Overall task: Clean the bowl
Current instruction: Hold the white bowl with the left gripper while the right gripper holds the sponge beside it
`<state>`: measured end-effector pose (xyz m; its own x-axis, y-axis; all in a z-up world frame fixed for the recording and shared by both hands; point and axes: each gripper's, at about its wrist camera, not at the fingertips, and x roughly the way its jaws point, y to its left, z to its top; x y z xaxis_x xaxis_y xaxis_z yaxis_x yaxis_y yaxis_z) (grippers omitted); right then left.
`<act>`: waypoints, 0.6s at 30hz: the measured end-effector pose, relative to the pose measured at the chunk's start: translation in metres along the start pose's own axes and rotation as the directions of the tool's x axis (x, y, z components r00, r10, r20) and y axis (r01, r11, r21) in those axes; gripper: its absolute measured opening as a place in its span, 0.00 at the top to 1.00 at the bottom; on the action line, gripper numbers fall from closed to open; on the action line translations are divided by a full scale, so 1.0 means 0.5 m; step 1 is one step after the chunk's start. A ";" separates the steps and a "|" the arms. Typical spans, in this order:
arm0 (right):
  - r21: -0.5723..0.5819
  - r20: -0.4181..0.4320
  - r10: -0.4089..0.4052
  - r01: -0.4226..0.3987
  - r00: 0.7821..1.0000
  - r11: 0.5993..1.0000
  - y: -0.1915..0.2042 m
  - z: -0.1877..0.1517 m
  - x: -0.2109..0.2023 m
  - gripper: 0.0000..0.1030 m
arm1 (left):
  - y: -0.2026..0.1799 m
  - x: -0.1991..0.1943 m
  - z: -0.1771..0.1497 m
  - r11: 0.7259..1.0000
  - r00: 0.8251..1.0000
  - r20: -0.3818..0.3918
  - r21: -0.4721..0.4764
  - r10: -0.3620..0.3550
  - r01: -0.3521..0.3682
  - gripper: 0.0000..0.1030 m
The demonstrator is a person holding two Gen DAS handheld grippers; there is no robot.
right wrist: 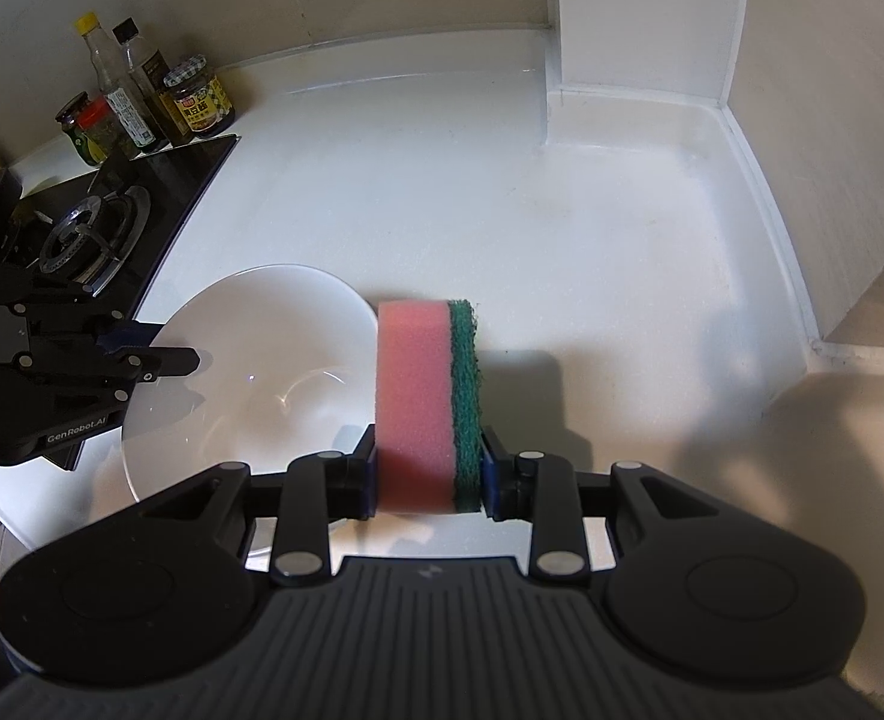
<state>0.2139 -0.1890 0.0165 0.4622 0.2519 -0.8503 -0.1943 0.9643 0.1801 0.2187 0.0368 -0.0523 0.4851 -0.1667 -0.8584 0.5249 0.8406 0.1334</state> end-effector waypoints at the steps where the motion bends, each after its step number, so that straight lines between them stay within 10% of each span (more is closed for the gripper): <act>1: -0.001 -0.001 0.000 0.000 1.000 1.000 0.000 0.001 0.001 0.74 | -0.001 0.001 0.002 1.000 1.000 -0.001 0.029 -0.005 0.005 0.87; 10: -0.017 -0.009 0.003 -0.003 1.000 1.000 -0.004 0.021 0.013 0.74 | -0.002 0.018 0.039 0.933 0.997 -0.036 0.351 -0.073 0.081 0.82; 18: 0.011 0.016 0.019 -0.019 1.000 1.000 -0.009 0.021 0.016 0.74 | -0.002 -0.016 0.017 0.999 1.000 -0.010 0.054 -0.009 0.010 0.83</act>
<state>0.2278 -0.1906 0.0141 0.4721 0.2715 -0.8387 -0.1937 0.9601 0.2017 0.2203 0.0326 -0.0413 0.4730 -0.1693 -0.8647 0.5665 0.8101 0.1512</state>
